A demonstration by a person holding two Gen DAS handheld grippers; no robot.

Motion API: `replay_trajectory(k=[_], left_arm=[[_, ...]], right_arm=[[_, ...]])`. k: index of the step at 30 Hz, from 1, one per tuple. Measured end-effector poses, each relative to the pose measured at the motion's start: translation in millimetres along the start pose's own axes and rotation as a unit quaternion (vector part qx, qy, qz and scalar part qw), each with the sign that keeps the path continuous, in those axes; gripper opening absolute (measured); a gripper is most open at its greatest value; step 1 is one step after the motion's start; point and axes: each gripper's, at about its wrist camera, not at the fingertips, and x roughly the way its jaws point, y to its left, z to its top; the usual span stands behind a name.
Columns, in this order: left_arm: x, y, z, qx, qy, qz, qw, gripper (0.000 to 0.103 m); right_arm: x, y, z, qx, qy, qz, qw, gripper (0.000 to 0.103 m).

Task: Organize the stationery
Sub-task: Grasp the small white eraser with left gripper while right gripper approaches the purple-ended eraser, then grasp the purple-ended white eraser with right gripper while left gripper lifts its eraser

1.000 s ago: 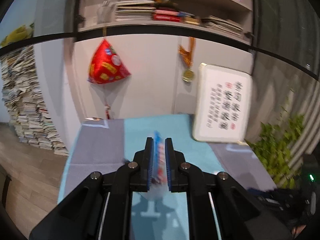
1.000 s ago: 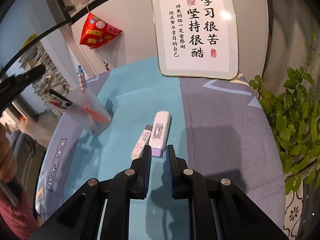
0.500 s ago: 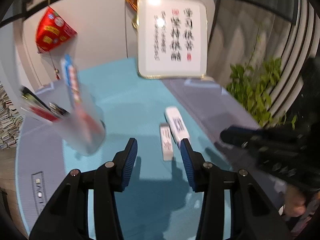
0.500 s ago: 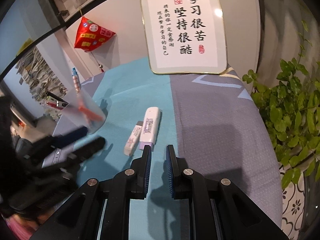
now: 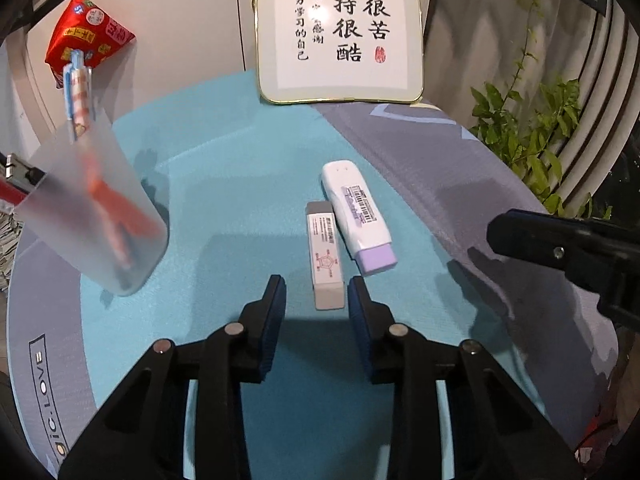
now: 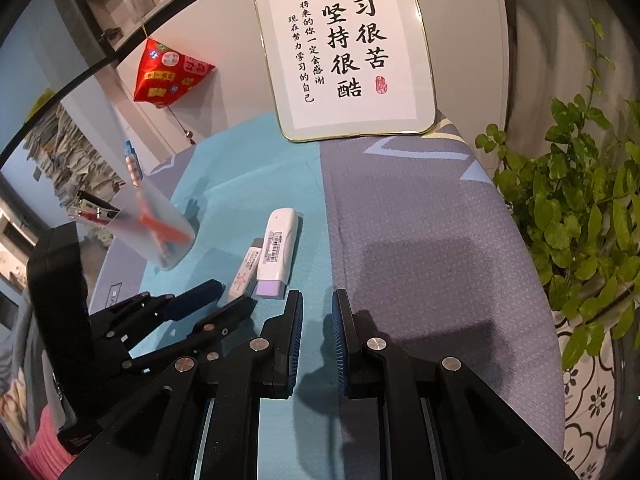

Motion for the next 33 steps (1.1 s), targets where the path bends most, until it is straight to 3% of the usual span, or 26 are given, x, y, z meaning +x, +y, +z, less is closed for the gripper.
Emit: replay_trajectory(k=[3, 4, 5, 12, 15, 17, 24, 33], left_arm=[[4, 0, 3, -0.003, -0.007, 0.004, 1.0, 0.029], [4, 1, 4, -0.005, -0.009, 0.005, 0.9999, 0.026], [4, 1, 5, -0.006, -0.01, 0.003, 0.9999, 0.013], [-14, 12, 2, -0.03, -0.011, -0.009, 0.9994, 0.014], [-35, 18, -4, -0.035, -0.029, -0.01, 0.9989, 0.014], [-48, 24, -9, -0.04, -0.039, -0.009, 0.9984, 0.014], [-77, 41, -24, -0.059, -0.063, -0.006, 0.9962, 0.014], [-103, 59, -36, -0.079, -0.088, -0.007, 0.9929, 0.014]], right_arm=[[2, 0, 0, -0.001, 0.003, 0.0, 1.0, 0.015], [3, 1, 0, -0.001, 0.004, -0.001, 1.0, 0.015], [3, 1, 0, -0.002, 0.005, -0.001, 1.0, 0.015], [2, 3, 4, -0.003, 0.002, -0.007, 1.0, 0.015], [4, 7, 9, -0.006, -0.002, -0.006, 1.0, 0.015], [7, 12, 13, -0.009, -0.004, -0.008, 1.0, 0.022], [22, 37, 23, -0.032, 0.006, -0.014, 0.999, 0.022], [61, 59, 46, -0.052, 0.035, -0.069, 0.996, 0.024]])
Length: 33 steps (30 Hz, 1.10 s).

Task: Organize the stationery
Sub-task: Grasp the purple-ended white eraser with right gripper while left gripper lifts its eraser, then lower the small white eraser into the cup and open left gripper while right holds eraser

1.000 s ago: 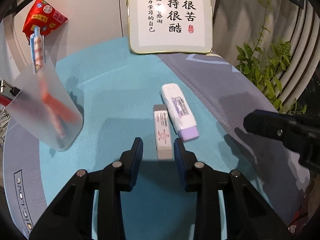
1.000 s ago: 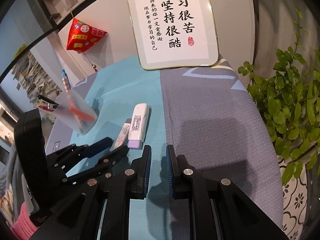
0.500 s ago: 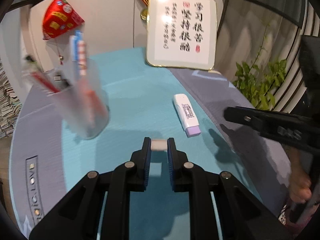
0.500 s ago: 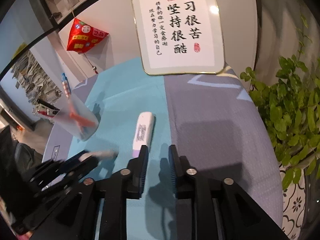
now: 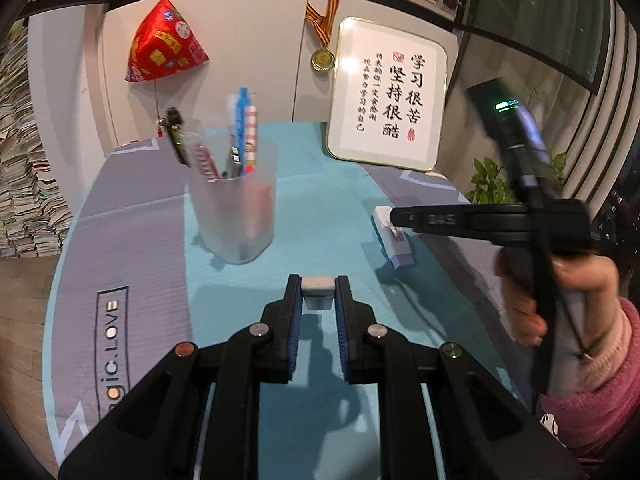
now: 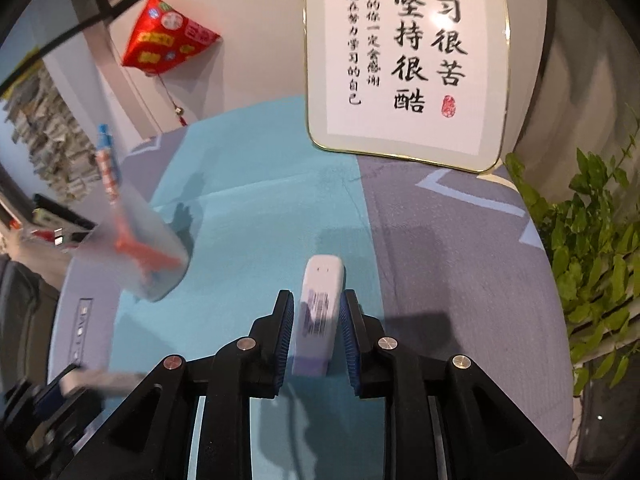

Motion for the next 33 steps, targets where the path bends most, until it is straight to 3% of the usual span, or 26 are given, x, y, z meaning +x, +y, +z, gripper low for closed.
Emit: replay_trajectory(k=[7, 18, 26, 33], left_arm=[[-16, 18, 0, -0.02, -0.016, 0.004, 0.9997, 0.014], [-23, 25, 5, -0.033, -0.027, 0.009, 0.9991, 0.014], [-27, 24, 22, -0.022, -0.041, 0.015, 0.9988, 0.014], [-38, 27, 67, -0.018, -0.079, 0.028, 0.9963, 0.014]], right_arm=[[26, 3, 5, 0.017, 0.025, -0.019, 0.999, 0.024], [37, 9, 8, 0.004, 0.033, -0.014, 0.999, 0.025], [-6, 5, -1, -0.001, -0.007, 0.029, 1.0, 0.025], [-54, 10, -18, -0.022, -0.056, 0.06, 0.996, 0.025]])
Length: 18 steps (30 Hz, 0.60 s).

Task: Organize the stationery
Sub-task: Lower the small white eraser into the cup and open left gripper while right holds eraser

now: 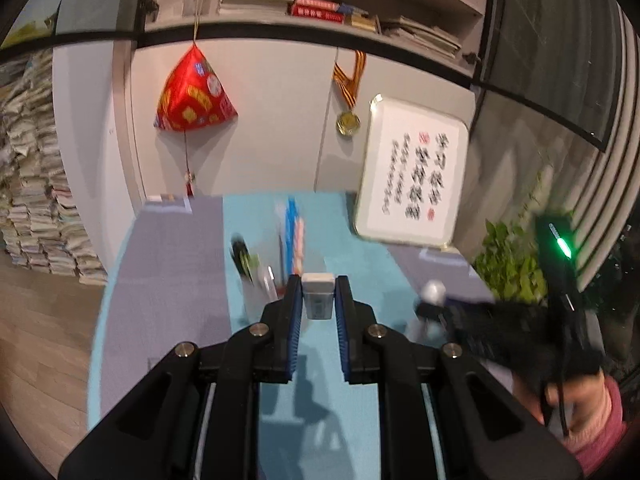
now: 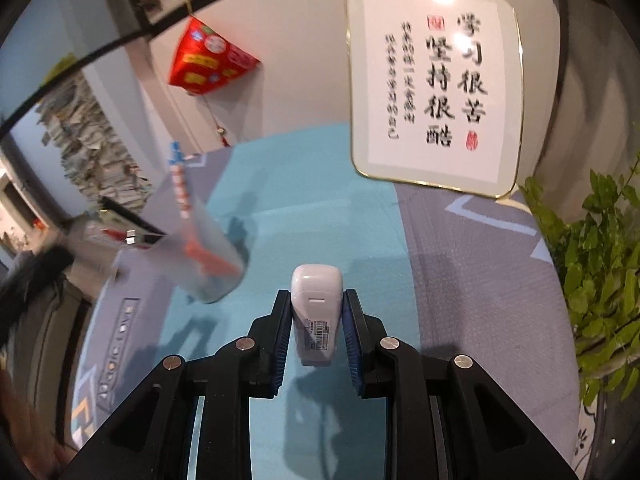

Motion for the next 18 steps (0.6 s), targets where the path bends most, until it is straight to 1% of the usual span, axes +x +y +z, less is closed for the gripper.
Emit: replay_trajectory(k=[3, 7, 11, 14, 18], left_arm=[[7, 4, 21, -0.002, -0.008, 0.016, 0.9998, 0.014], [27, 17, 38, -0.019, 0.012, 0.025, 0.9994, 0.014], [48, 24, 39, -0.023, 0.037, 0.047, 0.9979, 0.014], [58, 25, 35, -0.022, 0.055, 0.054, 0.9968, 0.014], [65, 21, 31, -0.014, 0.066, 0.059, 0.996, 0.015]], right_arm=[[-13, 8, -4, -0.013, -0.016, 0.006, 1.0, 0.025], [-19, 11, -7, -0.016, -0.025, 0.014, 0.999, 0.025], [-23, 6, -9, -0.013, -0.03, 0.014, 0.999, 0.025], [-25, -1, -11, -0.006, -0.031, 0.013, 0.999, 0.025], [-24, -6, -12, 0.0, -0.029, 0.014, 0.999, 0.025]])
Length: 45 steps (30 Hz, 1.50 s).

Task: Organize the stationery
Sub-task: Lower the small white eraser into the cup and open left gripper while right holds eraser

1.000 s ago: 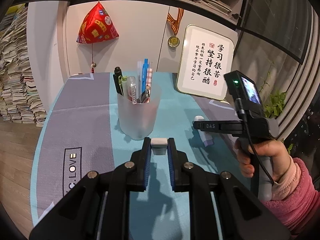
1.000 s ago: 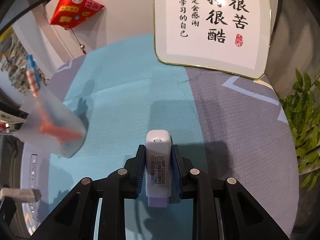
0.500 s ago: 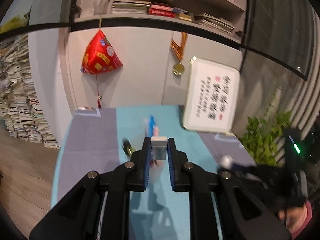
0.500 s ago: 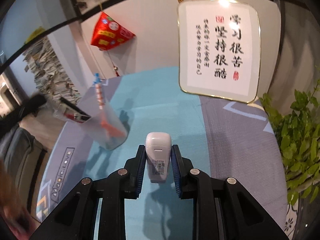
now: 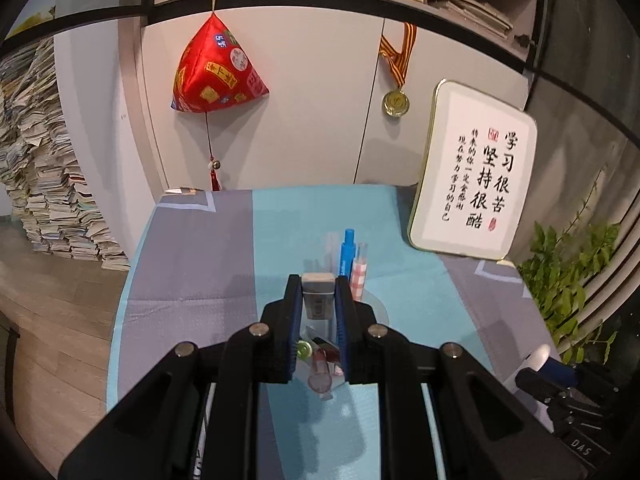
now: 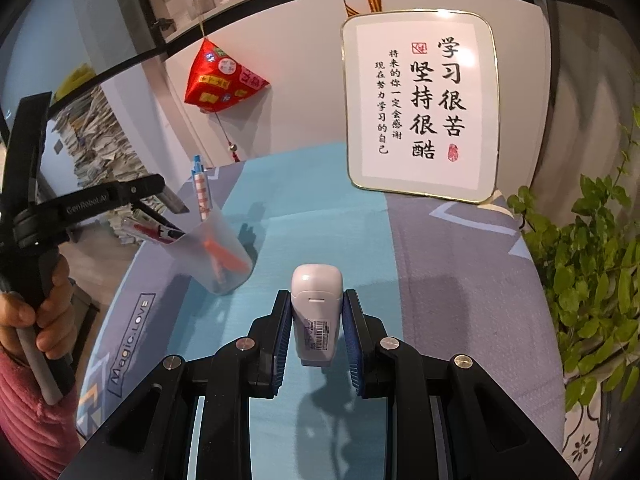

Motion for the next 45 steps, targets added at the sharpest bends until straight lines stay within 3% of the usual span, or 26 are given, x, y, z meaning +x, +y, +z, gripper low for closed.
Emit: replay_trajectory(k=[8, 21, 36, 45], left_arm=[[0, -1, 1, 0.006, 0.0, 0.01, 0.9999, 0.015], [-46, -6, -20, 0.027, -0.064, 0.013, 0.9975, 0.016], [-69, 4, -54, 0.042, -0.101, 0.043, 0.9931, 0.033], [-69, 21, -73, 0.014, -0.093, 0.044, 0.9946, 0.042]], right_arm=[[-2, 2, -1, -0.002, 0.0, 0.005, 1.0, 0.025], [-8, 14, 1, -0.015, -0.002, 0.003, 1.0, 0.025], [-15, 48, 4, -0.048, -0.01, -0.003, 0.999, 0.025], [-14, 77, 10, -0.074, -0.015, -0.002, 0.997, 0.025]])
